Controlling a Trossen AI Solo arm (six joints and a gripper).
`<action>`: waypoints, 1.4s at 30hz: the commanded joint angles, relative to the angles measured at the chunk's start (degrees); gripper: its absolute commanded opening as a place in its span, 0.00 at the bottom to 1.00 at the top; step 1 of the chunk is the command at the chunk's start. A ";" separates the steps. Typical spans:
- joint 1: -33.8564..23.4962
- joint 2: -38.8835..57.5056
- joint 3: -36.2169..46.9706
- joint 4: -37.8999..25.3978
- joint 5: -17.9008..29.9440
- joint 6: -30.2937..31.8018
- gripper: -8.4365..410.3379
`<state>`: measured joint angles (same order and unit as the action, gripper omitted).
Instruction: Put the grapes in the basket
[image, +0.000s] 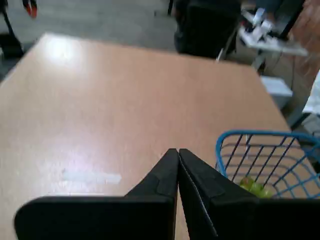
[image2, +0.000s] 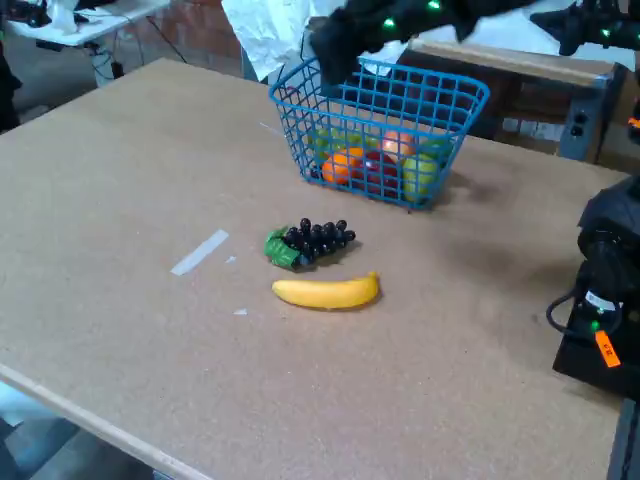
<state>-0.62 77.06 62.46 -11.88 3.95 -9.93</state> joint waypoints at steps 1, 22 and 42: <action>-0.46 8.13 6.21 -9.16 2.58 -1.53 0.02; -1.55 24.57 5.25 -9.90 -4.66 -2.25 0.45; -1.22 25.51 0.00 -14.36 -8.13 -3.78 0.52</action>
<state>-1.89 102.56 63.90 -26.39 -3.86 -13.43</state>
